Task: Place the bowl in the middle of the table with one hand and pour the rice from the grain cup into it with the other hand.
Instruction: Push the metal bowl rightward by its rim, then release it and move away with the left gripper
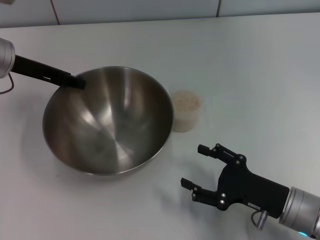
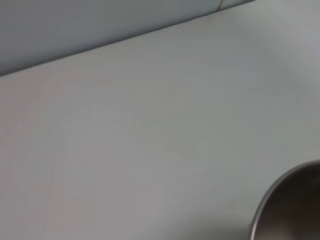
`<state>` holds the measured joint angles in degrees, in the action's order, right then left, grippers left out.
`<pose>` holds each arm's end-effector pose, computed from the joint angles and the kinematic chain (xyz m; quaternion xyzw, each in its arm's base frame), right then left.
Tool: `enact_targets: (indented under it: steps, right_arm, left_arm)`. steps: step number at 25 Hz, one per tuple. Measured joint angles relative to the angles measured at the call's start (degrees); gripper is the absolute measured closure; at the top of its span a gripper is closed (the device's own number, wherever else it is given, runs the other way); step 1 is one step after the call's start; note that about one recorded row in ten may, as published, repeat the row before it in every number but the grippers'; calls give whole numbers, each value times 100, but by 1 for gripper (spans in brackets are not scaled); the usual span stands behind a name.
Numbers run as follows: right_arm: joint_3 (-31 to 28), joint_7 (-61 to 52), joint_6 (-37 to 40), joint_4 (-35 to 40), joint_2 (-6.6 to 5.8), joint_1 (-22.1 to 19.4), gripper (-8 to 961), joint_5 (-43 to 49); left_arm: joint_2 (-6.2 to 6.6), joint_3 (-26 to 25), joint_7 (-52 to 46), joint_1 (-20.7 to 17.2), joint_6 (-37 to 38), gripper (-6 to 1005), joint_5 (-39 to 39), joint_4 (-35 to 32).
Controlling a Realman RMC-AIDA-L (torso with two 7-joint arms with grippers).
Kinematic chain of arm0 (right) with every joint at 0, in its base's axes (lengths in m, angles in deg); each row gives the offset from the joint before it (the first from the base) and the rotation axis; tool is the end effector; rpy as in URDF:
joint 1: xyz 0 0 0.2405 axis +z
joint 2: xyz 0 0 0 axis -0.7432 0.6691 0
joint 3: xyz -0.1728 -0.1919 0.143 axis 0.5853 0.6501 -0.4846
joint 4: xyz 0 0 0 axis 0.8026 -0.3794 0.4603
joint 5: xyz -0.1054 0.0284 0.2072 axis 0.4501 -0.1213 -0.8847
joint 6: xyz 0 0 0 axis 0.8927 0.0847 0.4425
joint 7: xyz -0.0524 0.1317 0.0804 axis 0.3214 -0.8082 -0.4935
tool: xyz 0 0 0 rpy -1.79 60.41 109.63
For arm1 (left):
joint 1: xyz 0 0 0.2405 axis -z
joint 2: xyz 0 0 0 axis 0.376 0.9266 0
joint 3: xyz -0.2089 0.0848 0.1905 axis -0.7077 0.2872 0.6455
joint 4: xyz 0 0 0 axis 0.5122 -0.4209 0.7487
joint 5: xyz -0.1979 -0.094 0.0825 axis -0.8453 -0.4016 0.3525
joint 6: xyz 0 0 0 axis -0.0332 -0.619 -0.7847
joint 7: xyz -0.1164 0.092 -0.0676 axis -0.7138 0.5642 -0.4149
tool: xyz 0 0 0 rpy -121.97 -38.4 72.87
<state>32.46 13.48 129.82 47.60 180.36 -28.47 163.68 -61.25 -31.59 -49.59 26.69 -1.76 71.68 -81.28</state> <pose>0.3432 0.2384 -0.1447 -0.9092 0.1023 0.3079 0.2609 -0.2706 0.4831 0.0032 -0.8988 -0.3993 0.0145 0.1802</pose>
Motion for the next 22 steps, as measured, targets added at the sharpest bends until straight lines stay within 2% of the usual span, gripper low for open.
enact_targets:
  steps: [1,5,7,8,9,11,13,14,15,17,18,19,20,22]
  right_arm:
    - [0,0,0,0,0,-1,127,0]
    - [0,0,0,0,0,-3,127,0]
    - [0,0,0,1,0,-4,127,0]
    - [0,0,0,5,0,-7,127,0]
    - [0,0,0,12,0,-13,127,0]
    - [0,0,1,11,-3,-24,127,0]
    - [0,0,1,10,-5,-30,127,0]
    - [-2,0,0,15,-8,-38,127,0]
    - [-2,0,0,15,-8,-38,127,0]
    - [-15,0,1,9,-9,-42,127,0]
    - [-23,0,4,7,-9,-44,127,-4]
    - [-46,0,13,22,-9,-52,127,-27]
    - [-46,0,13,22,-9,-52,127,-27]
    - [-62,0,13,33,-6,-57,127,-44]
  left_arm:
    - [0,1,8,-5,-1,886,1,-33]
    - [6,0,18,-18,3,742,1,-107]
    - [18,-37,106,-201,188,672,-54,-939]
    - [18,-37,106,-201,188,638,-54,-939]
    - [6,-51,209,-306,221,604,-115,-1266]
    - [-234,-61,741,-754,134,536,-399,-2327]
    - [-483,-62,1204,-1133,-25,446,-636,-3037]
    - [-672,-35,1605,-1561,-228,401,-1017,-3607]
    - [-672,-35,1605,-1561,-228,355,-1017,-3607]
    - [-722,55,1915,-1987,-362,265,-1615,-3855]
    - [-715,99,2100,-2181,-388,251,-1968,-3882]
    - [-700,149,2662,-2628,-360,238,-2793,-3866]
    - [-700,149,2662,-2628,-360,224,-2793,-3866]
    - [-704,154,3493,-3075,-212,197,-3633,-3714]
